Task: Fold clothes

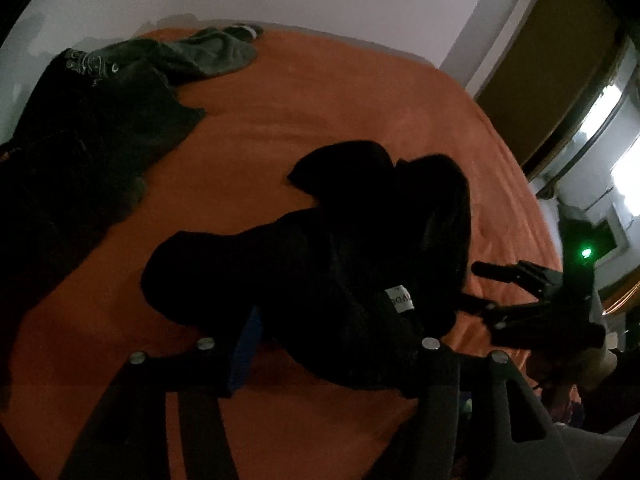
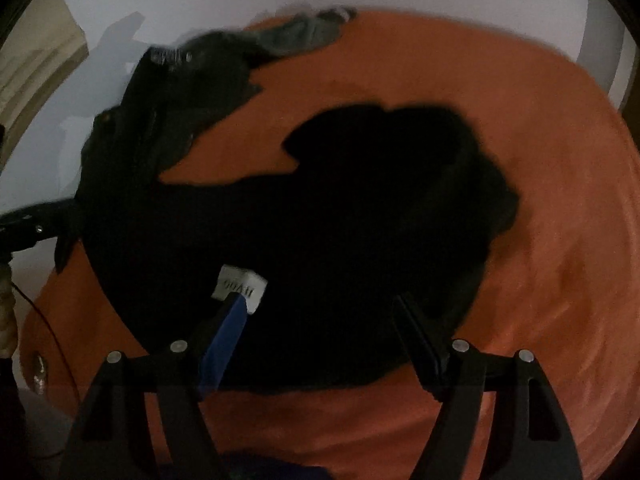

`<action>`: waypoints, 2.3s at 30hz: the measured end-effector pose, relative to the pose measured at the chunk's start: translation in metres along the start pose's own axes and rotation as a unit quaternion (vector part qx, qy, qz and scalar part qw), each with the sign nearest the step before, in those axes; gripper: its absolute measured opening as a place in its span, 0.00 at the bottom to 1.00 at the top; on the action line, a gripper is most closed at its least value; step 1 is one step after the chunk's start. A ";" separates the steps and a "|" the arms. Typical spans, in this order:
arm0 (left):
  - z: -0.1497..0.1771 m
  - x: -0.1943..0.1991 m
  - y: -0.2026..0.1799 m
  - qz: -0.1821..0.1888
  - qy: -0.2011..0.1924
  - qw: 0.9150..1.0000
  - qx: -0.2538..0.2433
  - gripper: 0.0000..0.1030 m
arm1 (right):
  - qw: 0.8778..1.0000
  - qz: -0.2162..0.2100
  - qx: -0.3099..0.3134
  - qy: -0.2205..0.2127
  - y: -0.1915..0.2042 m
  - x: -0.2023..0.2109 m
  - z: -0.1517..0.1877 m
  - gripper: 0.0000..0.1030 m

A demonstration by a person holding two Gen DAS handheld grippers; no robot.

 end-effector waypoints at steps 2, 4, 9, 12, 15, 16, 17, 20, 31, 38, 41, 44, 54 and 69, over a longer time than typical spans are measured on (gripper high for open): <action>0.002 0.003 -0.006 -0.006 0.002 1.000 -0.014 0.55 | 1.000 0.011 0.010 0.008 0.005 -0.006 0.009 0.73; -0.002 0.010 -0.002 -0.010 -0.006 1.000 -0.007 0.55 | 1.000 0.021 0.014 0.016 0.006 -0.011 0.017 0.73; -0.014 0.028 0.008 -0.054 -0.038 0.998 -0.011 0.57 | 0.998 0.039 0.004 0.040 -0.002 -0.022 0.027 0.70; -0.016 0.035 0.002 -0.077 -0.048 0.995 -0.034 0.58 | 0.997 0.054 0.010 0.052 -0.007 -0.027 0.031 0.36; -0.009 0.028 -0.018 -0.053 -0.036 0.996 -0.066 0.62 | 0.995 0.069 0.015 0.064 -0.012 -0.032 0.035 0.19; -0.005 0.024 -0.024 -0.051 -0.032 0.995 -0.076 0.65 | 0.995 0.072 0.012 0.063 -0.013 -0.031 0.034 0.13; 0.000 0.017 -0.029 -0.050 -0.026 0.995 -0.088 0.65 | 0.996 0.071 0.008 0.055 -0.014 -0.026 0.032 0.11; 0.019 -0.011 -0.029 -0.066 -0.001 0.992 -0.108 0.66 | 0.997 0.067 0.004 0.025 -0.012 -0.005 0.021 0.08; 0.050 -0.059 -0.015 -0.071 0.066 0.991 -0.088 0.66 | 0.995 0.051 -0.012 -0.085 -0.007 0.072 -0.018 0.07; 0.053 -0.072 -0.016 -0.077 0.087 0.991 -0.072 0.57 | 0.992 0.049 0.007 -0.114 0.014 0.083 -0.031 0.07; 0.047 -0.065 -0.020 -0.065 0.075 0.993 -0.061 0.57 | 0.992 0.050 0.014 -0.115 0.018 0.082 -0.033 0.07; 0.041 -0.060 -0.028 -0.035 0.061 0.997 -0.039 0.64 | 0.992 0.046 0.019 -0.119 0.022 0.084 -0.033 0.07; 0.050 -0.092 -0.024 -0.051 0.078 0.995 -0.034 0.71 | 0.989 0.021 0.053 -0.137 0.047 0.101 -0.037 0.07; 0.019 -0.052 -0.025 -0.081 -0.008 0.996 -0.024 0.10 | 0.992 0.079 0.010 -0.094 0.010 0.074 -0.013 0.07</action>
Point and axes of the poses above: each gripper's, at about its wrist camera, not at the fingertips, and x roughly against the way its jaws point, y to its left, z to its underside, the point moved 2 cm from there along -x, roughly the way its jaws point, and after that the axes turned 15 degrees about -y, right-handed, at the moved point
